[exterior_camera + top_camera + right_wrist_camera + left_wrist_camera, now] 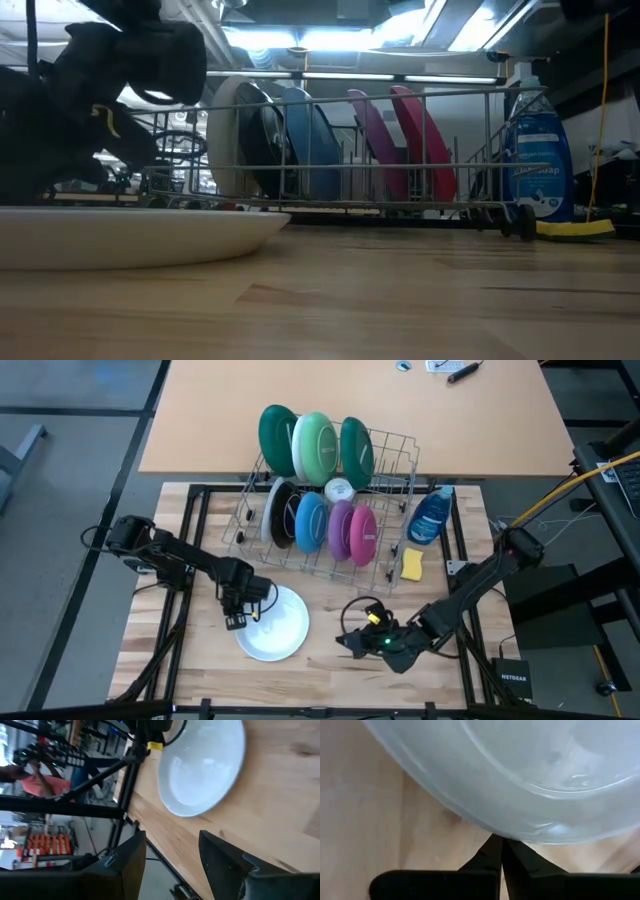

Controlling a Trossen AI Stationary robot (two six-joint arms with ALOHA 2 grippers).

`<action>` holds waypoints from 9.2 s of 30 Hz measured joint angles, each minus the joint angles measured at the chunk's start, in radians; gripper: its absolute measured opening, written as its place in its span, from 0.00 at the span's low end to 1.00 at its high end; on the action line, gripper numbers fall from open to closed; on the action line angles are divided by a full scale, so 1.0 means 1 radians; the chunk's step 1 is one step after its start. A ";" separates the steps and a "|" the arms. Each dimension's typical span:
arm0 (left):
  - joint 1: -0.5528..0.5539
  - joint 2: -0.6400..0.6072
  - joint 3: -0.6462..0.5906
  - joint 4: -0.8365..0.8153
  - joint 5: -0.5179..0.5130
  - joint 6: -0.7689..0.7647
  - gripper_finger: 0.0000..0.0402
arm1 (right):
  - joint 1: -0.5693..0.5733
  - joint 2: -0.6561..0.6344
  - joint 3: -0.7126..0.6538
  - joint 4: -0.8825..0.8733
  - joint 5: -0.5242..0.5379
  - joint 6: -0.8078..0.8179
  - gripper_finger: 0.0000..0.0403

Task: Sort dishes
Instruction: Put the white plate in the dish rack

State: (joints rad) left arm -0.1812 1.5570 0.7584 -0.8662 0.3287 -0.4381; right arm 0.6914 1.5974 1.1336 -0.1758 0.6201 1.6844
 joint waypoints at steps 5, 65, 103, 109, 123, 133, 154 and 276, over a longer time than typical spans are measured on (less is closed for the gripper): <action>-0.032 0.000 0.000 0.110 0.000 -0.011 0.00 | 0.000 0.075 0.000 0.128 0.009 -0.004 0.46; -0.136 0.002 -0.002 0.541 -0.119 -0.078 0.00 | -0.166 0.429 -0.001 0.142 -0.195 0.447 0.46; -0.220 -0.322 0.002 0.309 -0.047 -0.019 0.00 | -0.170 0.367 0.074 0.469 -0.248 0.317 0.15; -0.220 -0.550 0.002 0.181 -0.049 0.032 0.00 | -0.170 0.368 0.086 0.462 -0.339 0.327 0.16; -0.265 -0.866 0.002 0.486 -0.028 -0.039 0.00 | -0.182 0.368 0.138 0.533 -0.462 0.519 0.16; -0.290 -0.863 0.001 0.552 -0.026 -0.047 0.02 | -0.244 0.368 0.140 0.739 -0.496 0.620 0.16; -0.424 -0.861 0.001 0.503 -0.152 0.452 0.39 | -0.426 0.368 0.140 0.855 -0.670 0.664 0.16; -0.486 -0.904 0.071 0.536 -0.787 0.448 0.10 | -0.439 0.056 0.208 1.120 -0.660 -0.390 0.34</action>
State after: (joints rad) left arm -0.6675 0.6532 0.8298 -0.3304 -0.4588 0.0096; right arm 0.2520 1.6536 1.3418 0.9438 -0.0401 1.2945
